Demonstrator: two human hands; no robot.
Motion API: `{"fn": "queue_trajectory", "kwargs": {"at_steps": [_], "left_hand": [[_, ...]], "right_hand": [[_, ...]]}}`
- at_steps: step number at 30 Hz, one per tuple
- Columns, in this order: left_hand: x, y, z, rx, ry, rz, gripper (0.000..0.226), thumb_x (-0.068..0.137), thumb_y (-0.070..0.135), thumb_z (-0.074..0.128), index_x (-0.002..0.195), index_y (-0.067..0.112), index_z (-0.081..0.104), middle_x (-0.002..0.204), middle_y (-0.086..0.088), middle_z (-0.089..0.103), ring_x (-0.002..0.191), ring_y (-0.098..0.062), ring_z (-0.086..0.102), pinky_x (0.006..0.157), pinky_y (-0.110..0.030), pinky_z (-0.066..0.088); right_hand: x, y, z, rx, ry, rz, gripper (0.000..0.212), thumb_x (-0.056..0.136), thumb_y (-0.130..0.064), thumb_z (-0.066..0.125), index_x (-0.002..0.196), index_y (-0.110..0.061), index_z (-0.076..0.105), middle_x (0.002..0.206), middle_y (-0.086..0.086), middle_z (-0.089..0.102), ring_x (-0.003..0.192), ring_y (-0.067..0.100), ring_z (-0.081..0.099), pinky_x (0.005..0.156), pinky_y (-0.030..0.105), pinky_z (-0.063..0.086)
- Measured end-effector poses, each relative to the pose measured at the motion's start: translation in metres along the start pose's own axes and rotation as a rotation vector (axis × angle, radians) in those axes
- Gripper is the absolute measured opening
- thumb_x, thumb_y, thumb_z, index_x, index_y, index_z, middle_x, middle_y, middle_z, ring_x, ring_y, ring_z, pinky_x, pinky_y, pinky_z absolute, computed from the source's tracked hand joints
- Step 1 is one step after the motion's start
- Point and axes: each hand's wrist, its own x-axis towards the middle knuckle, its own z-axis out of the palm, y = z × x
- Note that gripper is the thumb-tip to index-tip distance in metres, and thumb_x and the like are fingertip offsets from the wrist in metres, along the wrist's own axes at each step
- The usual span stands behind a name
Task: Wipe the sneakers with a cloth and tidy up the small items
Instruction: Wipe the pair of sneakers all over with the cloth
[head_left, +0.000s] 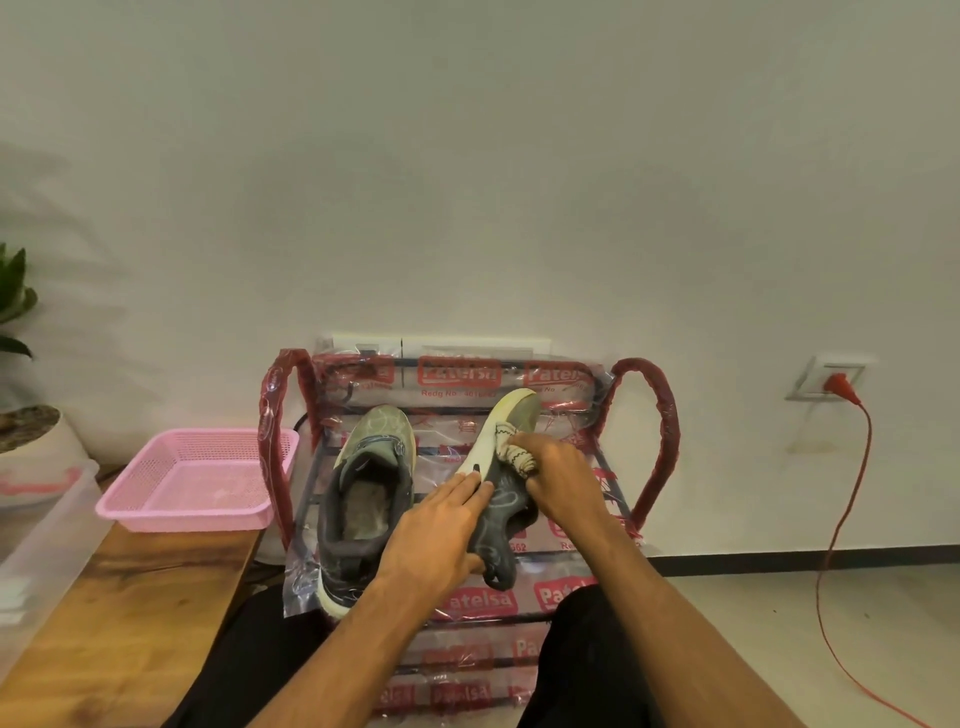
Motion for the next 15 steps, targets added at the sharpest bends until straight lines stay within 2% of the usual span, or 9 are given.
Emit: {"fn": "queue_trajectory", "kwargs": {"at_steps": [5,8,11,13,15], "left_hand": [[0.002,-0.002,0.001,0.001,0.007,-0.010,0.092,0.084,0.038,0.072,0.155,0.025,0.015,0.162,0.006,0.013,0.149,-0.012,0.012,0.117,-0.033,0.023],[0.003,0.000,0.000,0.022,0.006,-0.016,0.093,0.082,0.037,0.074,0.154,0.024,0.017,0.162,0.005,0.015,0.148,-0.013,0.014,0.116,-0.032,0.025],[0.003,0.001,-0.001,0.032,0.018,-0.009,0.093,0.080,0.037,0.075,0.153,0.023,0.020,0.161,0.006,0.017,0.148,-0.013,0.014,0.115,-0.031,0.026],[0.002,0.002,0.000,0.048,0.015,0.008,0.093,0.080,0.035,0.075,0.154,0.022,0.020,0.162,0.005,0.016,0.148,-0.014,0.013,0.117,-0.030,0.023],[0.003,0.004,0.001,0.057,0.000,0.013,0.094,0.081,0.034,0.075,0.155,0.020,0.017,0.162,0.003,0.014,0.149,-0.015,0.012,0.118,-0.031,0.019]], "right_hand": [[0.010,-0.011,0.003,0.084,0.009,0.116,0.040,0.079,-0.002,0.059,0.115,-0.017,0.067,0.103,0.008,0.071,0.090,0.026,0.066,0.076,0.038,0.055],[0.004,-0.015,-0.005,0.129,-0.084,0.102,0.027,0.077,0.000,0.057,0.098,-0.011,0.068,0.091,0.009,0.072,0.078,0.024,0.065,0.068,0.038,0.056],[-0.005,-0.015,-0.012,0.163,-0.176,0.063,0.017,0.074,-0.004,0.057,0.084,-0.011,0.068,0.079,0.005,0.070,0.069,0.021,0.063,0.063,0.044,0.056],[-0.008,-0.011,-0.021,0.207,-0.263,0.040,0.013,0.074,-0.009,0.057,0.082,-0.011,0.068,0.076,0.004,0.069,0.067,0.020,0.065,0.060,0.047,0.056],[-0.006,-0.005,-0.039,0.277,-0.358,0.038,0.014,0.076,-0.007,0.055,0.079,-0.010,0.069,0.077,0.004,0.070,0.072,0.019,0.068,0.065,0.045,0.058]]}}
